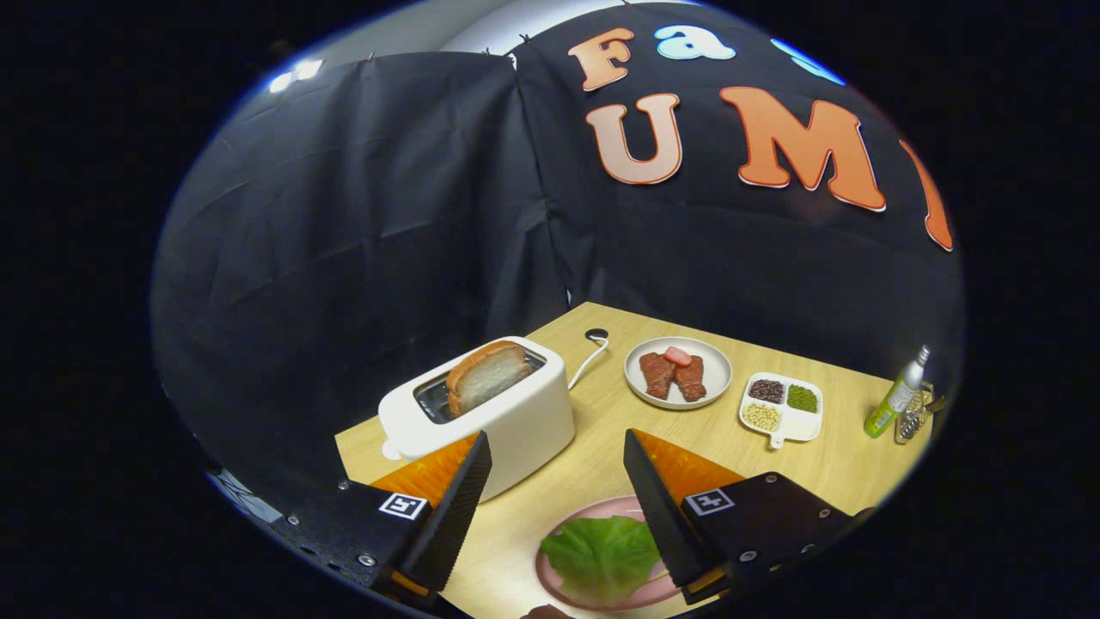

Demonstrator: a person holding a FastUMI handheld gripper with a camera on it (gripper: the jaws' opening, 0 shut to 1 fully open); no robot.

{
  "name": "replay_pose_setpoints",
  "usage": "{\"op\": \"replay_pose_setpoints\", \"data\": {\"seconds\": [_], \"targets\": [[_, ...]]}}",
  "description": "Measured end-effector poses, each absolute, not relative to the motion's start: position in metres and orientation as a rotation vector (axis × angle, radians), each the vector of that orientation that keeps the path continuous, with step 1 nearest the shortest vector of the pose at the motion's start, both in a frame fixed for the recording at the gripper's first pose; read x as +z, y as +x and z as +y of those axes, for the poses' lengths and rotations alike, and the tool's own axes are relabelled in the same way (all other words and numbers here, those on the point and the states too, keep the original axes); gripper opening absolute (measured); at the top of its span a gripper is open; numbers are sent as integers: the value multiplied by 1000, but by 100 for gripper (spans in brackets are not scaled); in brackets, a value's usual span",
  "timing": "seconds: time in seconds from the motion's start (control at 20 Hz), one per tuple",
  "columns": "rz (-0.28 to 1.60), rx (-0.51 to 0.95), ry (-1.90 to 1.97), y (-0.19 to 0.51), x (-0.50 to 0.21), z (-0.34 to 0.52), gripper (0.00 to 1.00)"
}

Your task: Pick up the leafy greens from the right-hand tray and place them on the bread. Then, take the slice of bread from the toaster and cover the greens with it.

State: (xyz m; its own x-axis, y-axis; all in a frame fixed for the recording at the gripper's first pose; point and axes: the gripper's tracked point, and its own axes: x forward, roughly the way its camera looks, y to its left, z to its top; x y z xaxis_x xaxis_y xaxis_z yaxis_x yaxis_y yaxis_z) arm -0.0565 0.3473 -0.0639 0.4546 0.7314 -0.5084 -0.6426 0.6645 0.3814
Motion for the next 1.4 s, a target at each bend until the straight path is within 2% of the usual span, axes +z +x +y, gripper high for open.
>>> {"op": "replay_pose_setpoints", "data": {"seconds": [0.6,1.1,1.2,1.25,1.4], "targets": [[889,908,147,-34,-35,440,95],[1143,824,144,-28,-67,473,95],[1197,816,133,-32,-81,480,90],[1214,809,115,-33,-87,481,81],[1240,792,73,-35,-94,484,69]]}}
